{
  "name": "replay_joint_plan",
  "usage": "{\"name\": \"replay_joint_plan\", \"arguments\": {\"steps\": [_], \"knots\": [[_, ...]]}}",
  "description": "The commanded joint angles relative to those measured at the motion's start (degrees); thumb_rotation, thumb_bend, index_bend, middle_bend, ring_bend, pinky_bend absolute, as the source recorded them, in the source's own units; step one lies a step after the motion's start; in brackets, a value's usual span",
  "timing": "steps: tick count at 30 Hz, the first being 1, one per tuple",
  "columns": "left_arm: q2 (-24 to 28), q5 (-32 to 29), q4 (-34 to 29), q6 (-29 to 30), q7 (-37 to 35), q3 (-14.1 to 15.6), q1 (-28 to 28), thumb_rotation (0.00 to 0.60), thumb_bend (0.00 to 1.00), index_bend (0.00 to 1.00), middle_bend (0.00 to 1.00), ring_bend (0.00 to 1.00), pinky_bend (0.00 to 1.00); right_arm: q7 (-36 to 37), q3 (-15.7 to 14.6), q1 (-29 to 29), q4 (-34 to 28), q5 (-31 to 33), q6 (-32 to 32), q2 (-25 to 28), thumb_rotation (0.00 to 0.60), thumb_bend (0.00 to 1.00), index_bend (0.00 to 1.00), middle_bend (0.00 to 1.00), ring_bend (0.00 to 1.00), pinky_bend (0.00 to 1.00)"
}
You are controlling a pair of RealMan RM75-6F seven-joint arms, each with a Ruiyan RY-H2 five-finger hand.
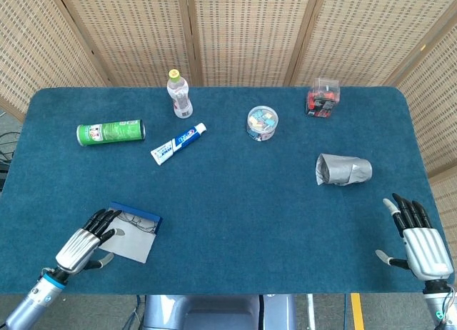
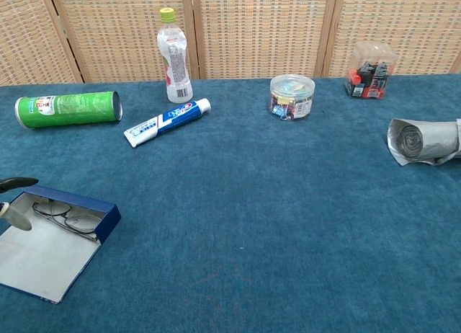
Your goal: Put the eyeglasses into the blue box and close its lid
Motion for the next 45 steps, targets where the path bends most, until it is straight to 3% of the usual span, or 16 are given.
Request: {"name": "replay_joint_plan", "arguments": {"steps": [1, 19, 45], "knots": [[-1.54, 0.36, 2.58, 0.59, -1.20, 0.42, 0.68, 0.600, 0.33, 0.31, 0.00, 0.00, 0.00, 0.11, 0.00, -0.01, 0.02, -0.01, 0.03, 0.00, 0.600, 0.00, 0.00, 0.00, 0.00, 0.00], [-7.27, -0.24, 11.87, 0.27, -3.69, 0.18, 1.63, 0.600, 0.33, 0.31, 0.00, 0.00, 0.00, 0.34, -0.01, 0.05, -0.10, 0.03, -0.14, 0.11, 0.600, 0.00, 0.00, 0.00, 0.00, 0.00], [-8.63, -0.72, 14.96, 0.13, -4.44, 0.26, 2.00, 0.600, 0.33, 0.31, 0.00, 0.00, 0.00, 0.63, -0.03, 0.06, -0.14, 0.05, -0.18, 0.19, 0.600, 0.00, 0.00, 0.00, 0.00, 0.00]]}}
